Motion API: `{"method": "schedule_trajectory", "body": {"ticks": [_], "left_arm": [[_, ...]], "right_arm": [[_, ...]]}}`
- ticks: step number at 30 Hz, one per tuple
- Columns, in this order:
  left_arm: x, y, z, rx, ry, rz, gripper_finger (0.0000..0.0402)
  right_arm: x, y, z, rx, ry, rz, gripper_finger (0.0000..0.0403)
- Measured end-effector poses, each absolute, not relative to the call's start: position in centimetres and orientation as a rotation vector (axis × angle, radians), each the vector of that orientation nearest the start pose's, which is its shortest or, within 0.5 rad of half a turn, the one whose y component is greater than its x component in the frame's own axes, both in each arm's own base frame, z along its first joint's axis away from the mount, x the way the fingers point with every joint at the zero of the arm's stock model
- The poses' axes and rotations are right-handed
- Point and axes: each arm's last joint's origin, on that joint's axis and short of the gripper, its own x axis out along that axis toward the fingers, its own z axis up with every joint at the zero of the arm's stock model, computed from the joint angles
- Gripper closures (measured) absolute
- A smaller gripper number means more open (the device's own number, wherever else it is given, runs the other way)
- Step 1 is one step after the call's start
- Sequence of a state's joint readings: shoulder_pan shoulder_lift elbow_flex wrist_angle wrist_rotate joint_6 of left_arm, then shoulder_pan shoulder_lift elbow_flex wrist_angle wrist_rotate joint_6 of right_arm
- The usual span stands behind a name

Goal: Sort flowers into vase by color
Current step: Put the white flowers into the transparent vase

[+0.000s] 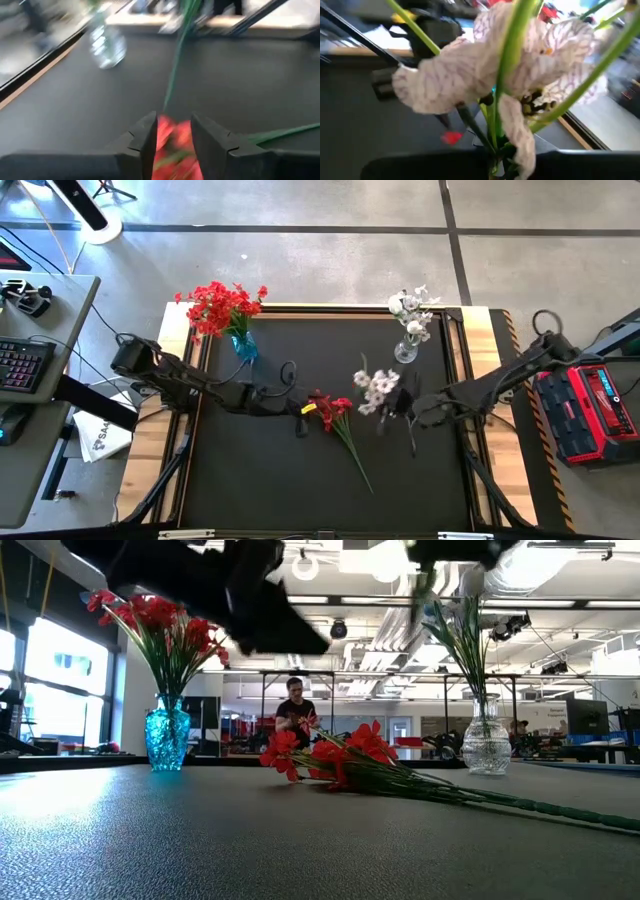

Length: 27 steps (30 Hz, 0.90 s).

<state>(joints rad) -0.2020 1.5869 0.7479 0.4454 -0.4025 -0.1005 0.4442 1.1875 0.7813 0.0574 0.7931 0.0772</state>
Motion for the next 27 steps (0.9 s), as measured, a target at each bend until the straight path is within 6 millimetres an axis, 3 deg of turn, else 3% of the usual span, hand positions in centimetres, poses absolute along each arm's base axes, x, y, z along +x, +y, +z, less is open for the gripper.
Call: {"method": "schedule_trajectory", "body": {"ticks": [5, 13, 19, 27], "left_arm": [[30.5, -4.8, 18.7, -0.014, 0.46, 0.33, 0.0279], [30.6, -5.1, 18.4, -0.021, 0.465, 0.324, 0.0277], [30.6, -5.1, 18.5, -0.023, 0.459, 0.323, 0.0277], [30.6, -5.1, 18.4, -0.022, 0.461, 0.322, 0.0277]], "right_arm": [[20.0, 7.5, 31.0, -0.046, 0.41, -0.522, 0.0398], [14.5, 4.2, 33.6, -0.093, 0.461, -0.815, 0.0401], [12.4, 2.1, 34.1, -0.083, 0.406, -0.967, 0.0402], [11.7, 0.2, 34.6, -0.06, 0.336, -1.139, 0.0402]]}}
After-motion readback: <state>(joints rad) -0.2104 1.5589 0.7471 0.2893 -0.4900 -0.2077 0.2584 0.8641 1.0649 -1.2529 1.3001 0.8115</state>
